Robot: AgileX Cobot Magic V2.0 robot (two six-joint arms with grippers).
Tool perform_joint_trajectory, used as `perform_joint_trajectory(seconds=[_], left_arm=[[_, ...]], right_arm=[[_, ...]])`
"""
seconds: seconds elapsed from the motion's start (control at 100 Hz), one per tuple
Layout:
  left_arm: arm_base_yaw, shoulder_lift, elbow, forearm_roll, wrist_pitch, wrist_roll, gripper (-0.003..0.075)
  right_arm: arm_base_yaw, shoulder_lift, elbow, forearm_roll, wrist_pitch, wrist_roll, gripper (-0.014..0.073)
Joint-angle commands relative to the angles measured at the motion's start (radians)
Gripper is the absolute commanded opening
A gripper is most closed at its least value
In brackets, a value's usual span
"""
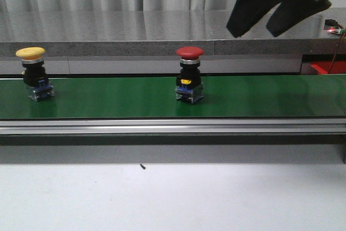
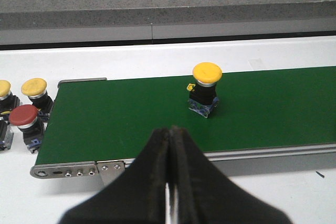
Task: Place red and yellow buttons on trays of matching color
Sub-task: 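Grasp the red button on the belt with the right gripper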
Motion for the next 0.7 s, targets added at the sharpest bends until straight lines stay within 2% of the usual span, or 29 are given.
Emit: perform_joint_trajectory(seconds=[0.0,0.69], left_arm=[[-0.008,0.002,-0.024,-0.023,-0.075,-0.002,-0.0020],[-0.008,0.002,-0.024,-0.023,-0.090,-0.002,-0.0020]], right_arm=[[0.018,-0.004,-0.054,0.015,-0.040,0.002,0.0646],[0.046,0.135,-0.129,0.010,-0.061,0.002,0.0644]])
